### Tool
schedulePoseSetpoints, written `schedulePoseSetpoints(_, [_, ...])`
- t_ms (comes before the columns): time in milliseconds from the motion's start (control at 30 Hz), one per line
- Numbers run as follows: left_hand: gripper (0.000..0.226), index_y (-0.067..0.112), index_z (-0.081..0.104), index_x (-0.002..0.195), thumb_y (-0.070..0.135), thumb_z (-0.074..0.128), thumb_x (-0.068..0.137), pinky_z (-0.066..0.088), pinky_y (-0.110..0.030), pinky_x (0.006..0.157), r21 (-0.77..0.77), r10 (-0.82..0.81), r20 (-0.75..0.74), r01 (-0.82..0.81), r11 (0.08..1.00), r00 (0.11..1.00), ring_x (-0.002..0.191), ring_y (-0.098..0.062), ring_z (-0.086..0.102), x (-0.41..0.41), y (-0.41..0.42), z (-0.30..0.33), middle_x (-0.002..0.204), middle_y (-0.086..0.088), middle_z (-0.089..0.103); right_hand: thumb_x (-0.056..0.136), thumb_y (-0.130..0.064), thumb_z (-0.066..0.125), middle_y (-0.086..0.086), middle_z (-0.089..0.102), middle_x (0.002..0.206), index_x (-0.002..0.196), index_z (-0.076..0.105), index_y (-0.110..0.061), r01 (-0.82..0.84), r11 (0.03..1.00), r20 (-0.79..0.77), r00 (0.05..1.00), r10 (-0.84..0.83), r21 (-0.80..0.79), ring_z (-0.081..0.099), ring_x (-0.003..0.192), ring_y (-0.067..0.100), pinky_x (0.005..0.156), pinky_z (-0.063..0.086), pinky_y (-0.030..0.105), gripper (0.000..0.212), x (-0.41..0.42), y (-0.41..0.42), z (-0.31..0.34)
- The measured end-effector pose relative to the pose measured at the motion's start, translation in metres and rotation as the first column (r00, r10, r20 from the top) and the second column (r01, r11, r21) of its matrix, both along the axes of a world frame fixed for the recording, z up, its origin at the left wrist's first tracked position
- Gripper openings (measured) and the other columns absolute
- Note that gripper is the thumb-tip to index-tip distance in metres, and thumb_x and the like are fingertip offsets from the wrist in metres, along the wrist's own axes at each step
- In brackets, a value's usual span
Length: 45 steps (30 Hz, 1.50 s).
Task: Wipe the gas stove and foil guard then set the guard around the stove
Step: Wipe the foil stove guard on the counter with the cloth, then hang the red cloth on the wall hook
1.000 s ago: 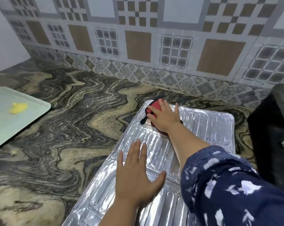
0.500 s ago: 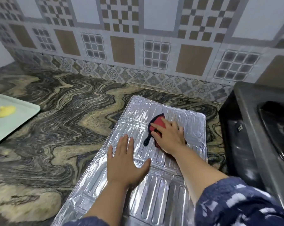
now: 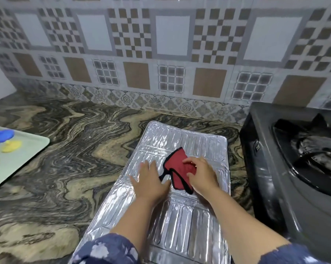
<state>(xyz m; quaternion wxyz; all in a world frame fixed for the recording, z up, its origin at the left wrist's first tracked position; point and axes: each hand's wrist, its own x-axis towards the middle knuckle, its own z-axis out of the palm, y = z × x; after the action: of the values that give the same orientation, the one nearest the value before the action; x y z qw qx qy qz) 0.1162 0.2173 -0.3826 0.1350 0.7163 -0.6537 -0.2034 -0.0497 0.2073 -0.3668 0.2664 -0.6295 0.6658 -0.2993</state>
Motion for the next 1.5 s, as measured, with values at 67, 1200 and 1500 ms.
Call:
schedulePoseSetpoints(67, [0.074,0.027,0.016,0.149,0.037,0.055,0.088,0.001,-0.055,0.116,-0.071,-0.109,-0.051,0.106,0.992,0.993,0.147,-0.016,0.000,0.000,-0.004,0.013,0.161,0.001,0.004,0.075,0.007,0.066,-0.009,0.056,0.101,0.096,0.058,-0.038,-0.032,0.999,0.151,0.988,0.030,0.011,0.060,0.096,0.015,0.068,0.046,0.016,0.051,-0.002,-0.001,0.013])
schedulePoseSetpoints(1200, [0.036,0.027,0.068,0.106,0.003,0.049,0.087,0.049,-0.040,0.090,-0.701,-0.448,0.113,0.391,0.597,0.887,0.104,-0.027,0.059,-0.090,-0.117,0.372,0.116,-0.004,0.060,0.086,0.011,0.038,0.005,0.061,0.101,0.092,0.075,-0.017,-0.021,0.749,-0.164,0.979,-0.118,-0.662,0.056,0.097,0.024,0.083,0.042,0.024,0.047,-0.115,-0.086,0.366])
schedulePoseSetpoints(1500, [0.058,0.041,0.055,0.125,0.002,0.046,0.083,0.031,-0.046,0.097,-0.815,-0.249,0.202,0.304,0.494,0.947,0.115,-0.018,0.053,-0.146,-0.215,0.441,0.132,0.010,0.050,0.091,0.003,0.045,0.018,0.055,0.112,0.111,0.068,-0.008,0.052,0.649,-0.040,0.991,-0.126,-0.759,0.050,0.106,0.032,0.073,0.030,0.007,0.032,-0.141,-0.173,0.434])
